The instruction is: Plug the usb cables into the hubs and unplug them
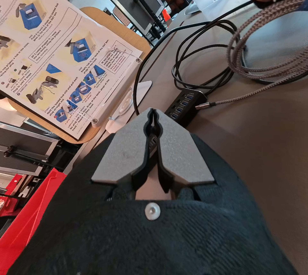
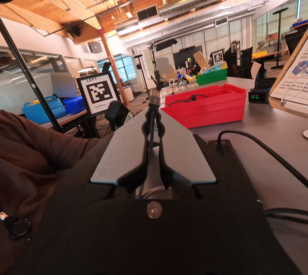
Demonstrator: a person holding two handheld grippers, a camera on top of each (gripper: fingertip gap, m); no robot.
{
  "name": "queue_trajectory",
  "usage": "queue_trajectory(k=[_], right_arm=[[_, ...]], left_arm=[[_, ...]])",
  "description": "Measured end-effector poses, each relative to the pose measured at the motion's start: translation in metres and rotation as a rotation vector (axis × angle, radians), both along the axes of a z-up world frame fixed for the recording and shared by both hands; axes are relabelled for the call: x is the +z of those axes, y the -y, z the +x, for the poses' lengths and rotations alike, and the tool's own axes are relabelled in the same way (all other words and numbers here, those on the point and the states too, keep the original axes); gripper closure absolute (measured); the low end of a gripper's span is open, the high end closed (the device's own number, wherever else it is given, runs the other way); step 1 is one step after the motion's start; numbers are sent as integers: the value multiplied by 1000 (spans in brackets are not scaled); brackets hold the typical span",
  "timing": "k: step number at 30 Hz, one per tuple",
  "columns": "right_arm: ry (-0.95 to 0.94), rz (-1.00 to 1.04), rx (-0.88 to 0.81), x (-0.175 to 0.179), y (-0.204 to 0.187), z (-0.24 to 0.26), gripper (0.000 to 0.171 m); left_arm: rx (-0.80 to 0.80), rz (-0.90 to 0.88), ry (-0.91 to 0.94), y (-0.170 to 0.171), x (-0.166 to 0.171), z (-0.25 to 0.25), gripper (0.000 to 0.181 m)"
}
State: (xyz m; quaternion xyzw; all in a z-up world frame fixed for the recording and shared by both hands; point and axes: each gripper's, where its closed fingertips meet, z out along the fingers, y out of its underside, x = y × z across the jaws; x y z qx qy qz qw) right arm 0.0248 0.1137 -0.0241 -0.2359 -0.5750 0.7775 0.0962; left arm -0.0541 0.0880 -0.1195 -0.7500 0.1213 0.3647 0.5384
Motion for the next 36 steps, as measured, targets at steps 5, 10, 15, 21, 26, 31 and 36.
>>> queue_trajectory(k=[5,10,15,21,26,31,36], right_arm=[[176,58,-21,-29,3,-19,169],[362,85,-10,-59,6,-31,169],[483,79,23,-77,11,-34,169],[582,76,24,-89,13,-38,170],[654,49,47,-96,14,-38,170],[682,27,129,-97,22,-31,169],[646,67,100,-97,21,-33,168]], left_arm=[[30,11,-55,2,4,-5,181],[48,-25,-115,-2,-2,-8,150],[70,-31,-248,-3,2,-4,144],[80,-126,-535,-13,-2,14,152],[93,-193,-664,-18,-10,18,152],[141,-194,-758,-16,-2,18,169],[128,-214,-613,-15,-7,17,169]])
